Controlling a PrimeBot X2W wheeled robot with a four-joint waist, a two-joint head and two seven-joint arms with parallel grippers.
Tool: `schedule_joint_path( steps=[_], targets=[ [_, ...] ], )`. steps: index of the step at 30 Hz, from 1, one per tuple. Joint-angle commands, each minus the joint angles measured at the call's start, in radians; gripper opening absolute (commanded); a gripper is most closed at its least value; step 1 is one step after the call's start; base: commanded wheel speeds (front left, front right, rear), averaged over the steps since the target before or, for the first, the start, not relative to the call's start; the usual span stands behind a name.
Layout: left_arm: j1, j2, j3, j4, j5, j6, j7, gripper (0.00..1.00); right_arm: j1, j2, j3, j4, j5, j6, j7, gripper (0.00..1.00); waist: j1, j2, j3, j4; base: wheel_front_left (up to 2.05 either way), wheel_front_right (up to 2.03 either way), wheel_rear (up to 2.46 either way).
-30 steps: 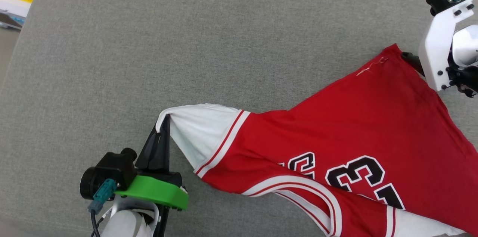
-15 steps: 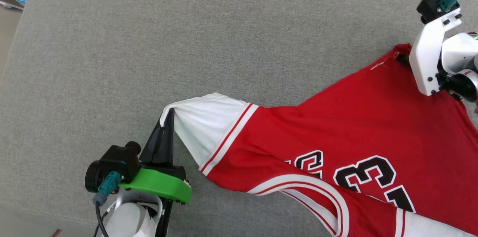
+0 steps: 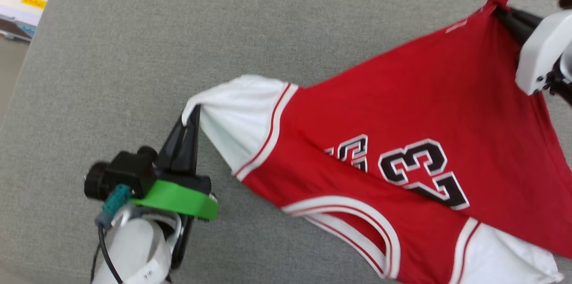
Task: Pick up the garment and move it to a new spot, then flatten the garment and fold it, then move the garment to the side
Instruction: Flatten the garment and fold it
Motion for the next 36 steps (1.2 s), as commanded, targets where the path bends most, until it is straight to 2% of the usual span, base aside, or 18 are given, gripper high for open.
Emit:
schedule_joint_path(
  steps=[1, 8, 14, 19, 24, 31, 36],
  targets=[
    [-0.048, 0.013, 0.001, -0.014, 0.008, -0.007, -0.006, 0.0, 0.005, -0.013, -0.014, -0.018, 0.012, -0.001, -0.038, 0.0, 0.0, 0.0, -0.029, -0.017, 0.0, 0.0, 0.0],
    [-0.253, 0.071, 0.003, -0.099, 0.02, -0.028, 0.036, 0.0, 0.006, -0.071, -0.127, -0.114, 0.011, -0.001, -0.203, 0.0, 0.0, 0.0, -0.067, -0.049, 0.0, 0.0, 0.0],
    [-0.465, 0.113, -0.016, -0.128, -0.008, -0.045, 0.101, 0.0, 0.0, -0.082, -0.273, -0.193, -0.014, -0.001, -0.238, 0.0, 0.0, 0.0, -0.074, -0.069, 0.0, 0.0, 0.0],
    [-0.654, 0.147, -0.032, -0.072, -0.034, -0.052, 0.136, 0.0, -0.022, -0.058, -0.371, -0.236, -0.077, -0.001, -0.19, 0.0, 0.0, 0.0, -0.052, -0.084, 0.0, 0.0, 0.0],
    [-0.845, 0.157, -0.061, 0.042, -0.063, -0.054, 0.147, 0.0, -0.092, 0.004, -0.444, -0.231, -0.157, -0.001, -0.109, 0.0, 0.0, 0.0, -0.009, -0.098, 0.0, 0.0, 0.0],
    [-1.12, 0.168, -0.117, 0.218, -0.074, -0.056, 0.138, 0.0, -0.278, 0.084, -0.483, -0.141, -0.28, -0.001, -0.019, 0.0, 0.0, 0.0, 0.084, -0.115, 0.0, 0.0, 0.0],
    [-1.325, 0.17, -0.161, 0.345, -0.088, -0.056, 0.122, 0.0, -0.439, 0.121, -0.487, -0.046, -0.362, -0.001, -0.005, 0.0, 0.0, 0.0, 0.151, -0.123, 0.0, 0.0, 0.0]
  ],
)
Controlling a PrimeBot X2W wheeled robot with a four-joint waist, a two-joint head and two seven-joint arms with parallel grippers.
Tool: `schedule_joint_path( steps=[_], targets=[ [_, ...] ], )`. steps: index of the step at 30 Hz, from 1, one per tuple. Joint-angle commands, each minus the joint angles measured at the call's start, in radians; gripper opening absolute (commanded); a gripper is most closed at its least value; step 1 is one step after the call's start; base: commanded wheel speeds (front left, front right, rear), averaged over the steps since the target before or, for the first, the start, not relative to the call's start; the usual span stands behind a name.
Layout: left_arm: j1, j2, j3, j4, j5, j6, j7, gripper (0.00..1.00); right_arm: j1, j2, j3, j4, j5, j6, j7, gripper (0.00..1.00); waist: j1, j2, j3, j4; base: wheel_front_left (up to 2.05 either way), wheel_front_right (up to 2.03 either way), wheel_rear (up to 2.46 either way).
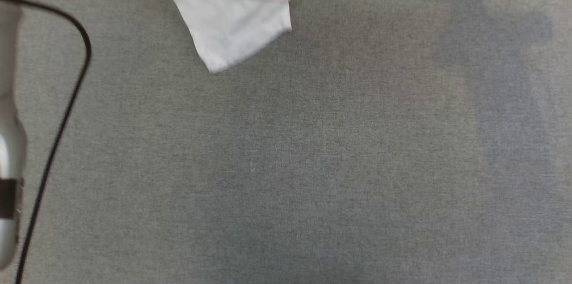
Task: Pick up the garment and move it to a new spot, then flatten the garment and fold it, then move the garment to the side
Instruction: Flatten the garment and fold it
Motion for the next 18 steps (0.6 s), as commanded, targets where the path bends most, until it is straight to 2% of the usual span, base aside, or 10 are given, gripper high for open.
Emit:
schedule_joint_path(
  steps=[1, 9, 13, 18],
  targets=[
    [-0.069, 0.006, -0.009, 0.032, -0.006, -0.002, -0.018, 0.0, -0.056, 0.013, -0.004, 0.026, -0.024, -0.001, -0.003, 0.0, -0.0001, 0.0, 0.066, -0.016, 0.0, 0.0, 0.0],
    [-0.334, -0.013, -0.079, 0.199, 0.008, -0.003, -0.075, 0.0, -0.296, 0.069, -0.018, 0.186, -0.131, -0.001, -0.084, 0.0, -0.0001, 0.0, 0.143, -0.024, 0.0, 0.0, 0.0],
    [-0.409, -0.019, -0.098, 0.271, 0.007, -0.003, -0.1, 0.0, -0.37, 0.097, -0.032, 0.249, -0.17, -0.001, -0.147, 0.0, -0.0001, 0.0, 0.164, -0.026, 0.0, 0.0, 0.0],
    [-0.433, -0.018, -0.137, 0.342, -0.005, -0.003, -0.122, 0.0, -0.389, 0.13, -0.004, 0.317, -0.182, -0.001, -0.19, 0.0, -0.0001, 0.0, 0.184, -0.03, 0.0, 0.0, 0.0]
  ],
)
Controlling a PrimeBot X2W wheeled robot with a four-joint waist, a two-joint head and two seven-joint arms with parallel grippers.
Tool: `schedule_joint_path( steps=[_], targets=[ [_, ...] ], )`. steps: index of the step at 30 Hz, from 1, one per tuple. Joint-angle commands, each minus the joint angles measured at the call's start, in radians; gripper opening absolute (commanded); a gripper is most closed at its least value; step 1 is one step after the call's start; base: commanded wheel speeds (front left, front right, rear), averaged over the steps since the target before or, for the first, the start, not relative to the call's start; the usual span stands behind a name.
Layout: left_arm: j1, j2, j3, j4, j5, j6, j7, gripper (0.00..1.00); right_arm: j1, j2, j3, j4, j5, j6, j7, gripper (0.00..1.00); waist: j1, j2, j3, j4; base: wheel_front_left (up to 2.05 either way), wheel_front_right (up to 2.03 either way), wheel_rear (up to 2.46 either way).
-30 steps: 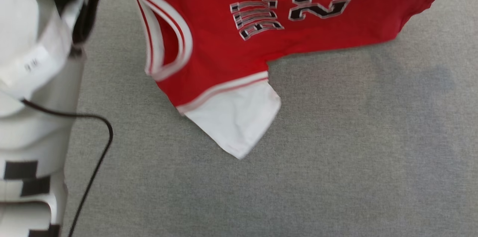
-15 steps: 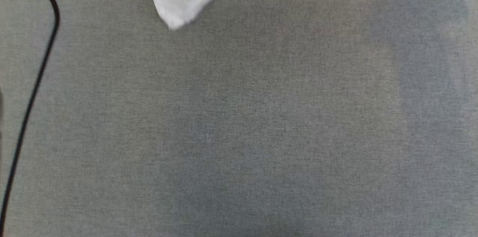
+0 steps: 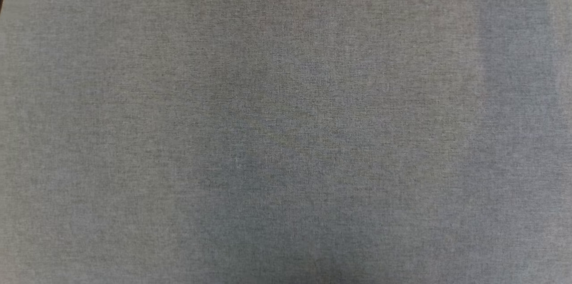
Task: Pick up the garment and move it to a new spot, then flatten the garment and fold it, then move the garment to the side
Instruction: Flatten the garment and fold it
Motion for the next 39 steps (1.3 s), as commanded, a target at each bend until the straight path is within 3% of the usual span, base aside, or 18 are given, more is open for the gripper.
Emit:
schedule_joint_path(
  steps=[1, 9, 18, 25, 39],
  targets=[
    [0.0, 0.0, -0.015, 0.016, -0.01, -0.003, -0.009, 0.0, 0.008, 0.009, 0.011, 0.017, 0.003, -0.001, -0.015, 0.0, -0.0002, 0.0, 0.011, -0.005, 0.0, 0.0, 0.0],
    [0.139, 0.025, -0.059, 0.01, -0.066, -0.003, -0.019, 0.0, 0.124, 0.042, 0.095, 0.075, 0.064, -0.001, -0.066, 0.0, -0.0002, 0.0, 0.009, -0.012, 0.0, 0.0, 0.0],
    [0.485, 0.081, -0.019, -0.142, -0.089, 0.002, -0.019, 0.0, 0.36, 0.046, 0.267, 0.03, 0.184, -0.001, -0.125, 0.0, -0.0002, 0.0, -0.073, -0.011, 0.0, 0.0, 0.0],
    [0.852, 0.12, 0.014, -0.285, -0.099, 0.034, -0.02, 0.0, 0.589, -0.016, 0.402, -0.064, 0.306, -0.001, -0.138, 0.0, -0.0002, 0.0, -0.177, -0.006, 0.0, 0.0, 0.0],
    [1.579, 0.156, 0.042, -0.549, -0.217, 0.175, -0.014, 0.0, 1.027, -0.19, 0.567, -0.26, 0.455, -0.001, -0.106, 0.0, -0.0002, 0.0, -0.381, 0.002, 0.0, 0.0, 0.0]
  ],
)
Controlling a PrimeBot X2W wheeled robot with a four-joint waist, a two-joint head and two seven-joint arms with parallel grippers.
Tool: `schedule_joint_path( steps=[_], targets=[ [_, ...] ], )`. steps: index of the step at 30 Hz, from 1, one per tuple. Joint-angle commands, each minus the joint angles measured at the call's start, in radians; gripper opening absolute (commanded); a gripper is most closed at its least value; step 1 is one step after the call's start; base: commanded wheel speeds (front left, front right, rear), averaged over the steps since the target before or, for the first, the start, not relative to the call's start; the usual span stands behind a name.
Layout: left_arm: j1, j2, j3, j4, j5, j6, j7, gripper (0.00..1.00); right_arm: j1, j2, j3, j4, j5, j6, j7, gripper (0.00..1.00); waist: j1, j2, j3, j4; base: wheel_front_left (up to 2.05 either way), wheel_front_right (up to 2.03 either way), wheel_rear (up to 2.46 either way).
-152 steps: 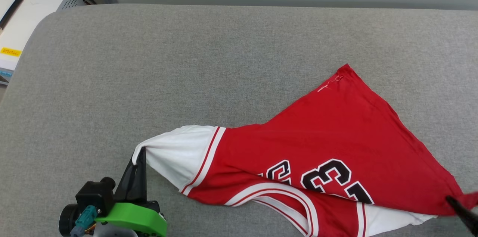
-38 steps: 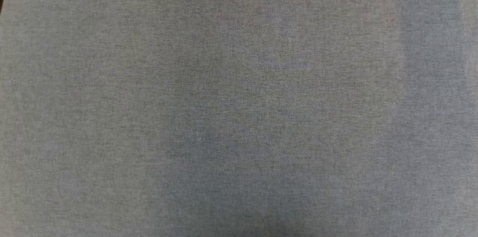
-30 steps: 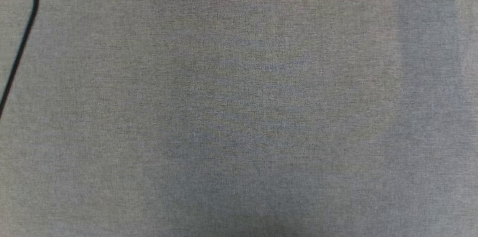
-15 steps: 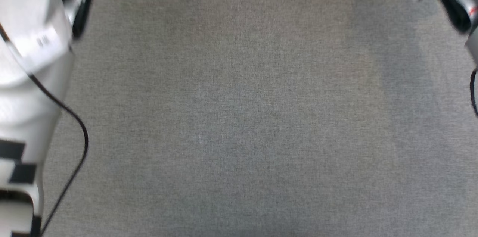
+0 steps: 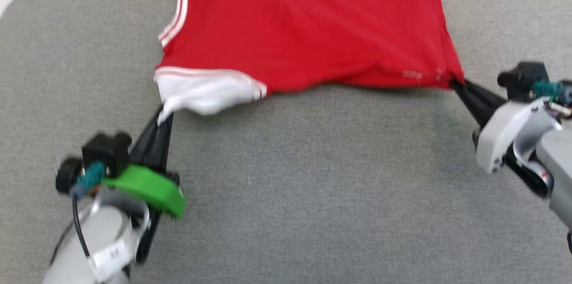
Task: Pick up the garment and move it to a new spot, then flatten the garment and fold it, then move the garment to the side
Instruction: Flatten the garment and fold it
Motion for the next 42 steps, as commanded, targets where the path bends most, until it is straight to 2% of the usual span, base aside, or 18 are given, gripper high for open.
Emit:
schedule_joint_path(
  steps=[1, 8, 11, 13, 19, 26, 32, 42],
  targets=[
    [0.055, 0.012, -0.001, -0.021, -0.01, 0.018, 0.002, 0.0, 0.037, -0.017, 0.002, -0.015, 0.012, -0.001, 0.0, 0.0, 0.0001, 0.0, -0.076, 0.007, 0.0, 0.0, 0.0],
    [0.289, 0.014, -0.006, -0.117, -0.074, 0.075, 0.02, 0.0, 0.211, -0.095, -0.017, -0.093, 0.041, -0.001, 0.027, 0.0, 0.0001, 0.0, -0.147, 0.018, 0.0, 0.0, 0.0],
    [0.404, 0.014, -0.01, -0.168, -0.112, 0.109, 0.045, 0.0, 0.328, -0.125, -0.057, -0.14, 0.052, -0.001, 0.047, 0.0, 0.0001, 0.0, -0.185, 0.02, 0.0, 0.0, 0.0],
    [0.45, 0.015, -0.02, -0.185, -0.125, 0.116, 0.058, 0.0, 0.39, -0.139, -0.078, -0.165, 0.056, -0.001, 0.064, 0.0, 0.0001, 0.0, -0.2, 0.024, 0.0, 0.0, 0.0],
    [0.549, 0.025, -0.05, -0.212, -0.161, 0.121, 0.104, 0.0, 0.568, -0.171, -0.168, -0.246, 0.069, -0.001, 0.118, 0.0, 0.0001, 0.0, -0.221, 0.029, 0.0, 0.0, 0.0],
    [0.607, 0.033, -0.078, -0.225, -0.201, 0.106, 0.15, 0.0, 0.749, -0.188, -0.297, -0.345, 0.071, -0.001, 0.193, 0.0, 0.0001, 0.0, -0.225, 0.022, 0.0, 0.0, 0.0],
    [0.556, 0.045, -0.071, -0.222, -0.169, 0.092, 0.124, 0.0, 0.794, -0.151, -0.406, -0.396, 0.033, -0.001, 0.242, 0.0, 0.0001, 0.0, -0.206, 0.02, 0.0, 0.0, 0.0],
    [0.235, 0.054, -0.07, -0.158, -0.075, 0.009, 0.129, 0.0, 0.693, -0.084, -0.533, -0.453, 0.002, -0.001, 0.307, 0.0, 0.0001, 0.0, -0.136, 0.014, 0.0, 0.0, 0.0]
  ],
)
